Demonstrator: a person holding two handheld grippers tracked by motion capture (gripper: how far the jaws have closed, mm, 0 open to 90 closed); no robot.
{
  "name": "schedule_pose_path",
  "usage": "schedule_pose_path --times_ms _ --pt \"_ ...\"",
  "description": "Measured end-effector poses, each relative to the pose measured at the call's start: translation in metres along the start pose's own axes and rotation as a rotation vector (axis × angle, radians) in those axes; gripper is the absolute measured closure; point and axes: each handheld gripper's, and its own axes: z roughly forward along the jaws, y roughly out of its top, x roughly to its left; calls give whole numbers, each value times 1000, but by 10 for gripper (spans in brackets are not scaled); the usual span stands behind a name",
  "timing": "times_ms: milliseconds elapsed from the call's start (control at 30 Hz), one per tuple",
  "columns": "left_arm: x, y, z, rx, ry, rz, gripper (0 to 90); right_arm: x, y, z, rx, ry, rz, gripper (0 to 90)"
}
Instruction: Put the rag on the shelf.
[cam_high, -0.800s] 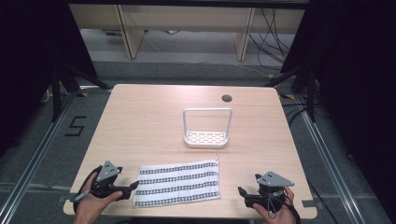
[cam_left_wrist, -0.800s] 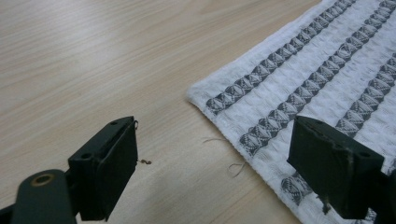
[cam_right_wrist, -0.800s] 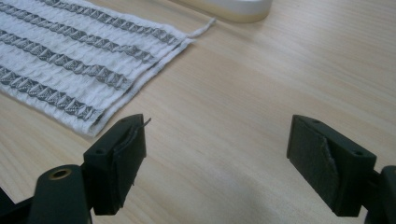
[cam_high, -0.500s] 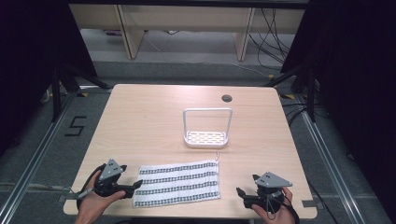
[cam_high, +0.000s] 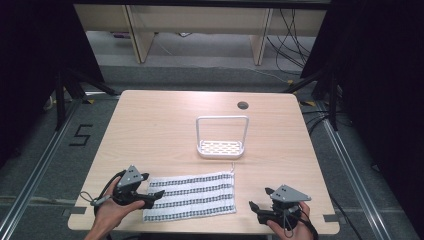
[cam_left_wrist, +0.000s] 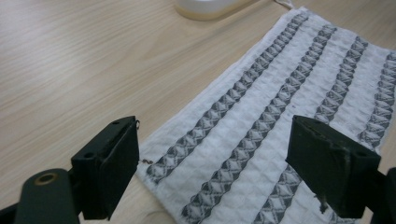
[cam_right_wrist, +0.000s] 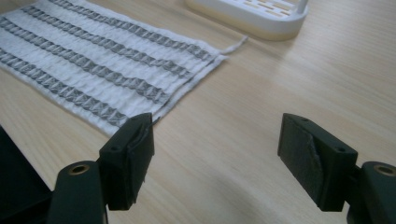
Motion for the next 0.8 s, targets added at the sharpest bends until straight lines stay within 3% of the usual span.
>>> schedule_pose_path --times_ms 233,400,500,800 --pt "-8 24 17 -1 -38 38 166 14 5 5 -11 30 -59 310" --pt "-13 35 27 20 -64 62 172 19 7 6 -10 41 -71 323" --pt "-18 45 40 42 -88 91 183 25 7 10 7 47 -85 331" --pt "-27 66 70 64 -124 126 202 36 9 19 36 71 -126 349"
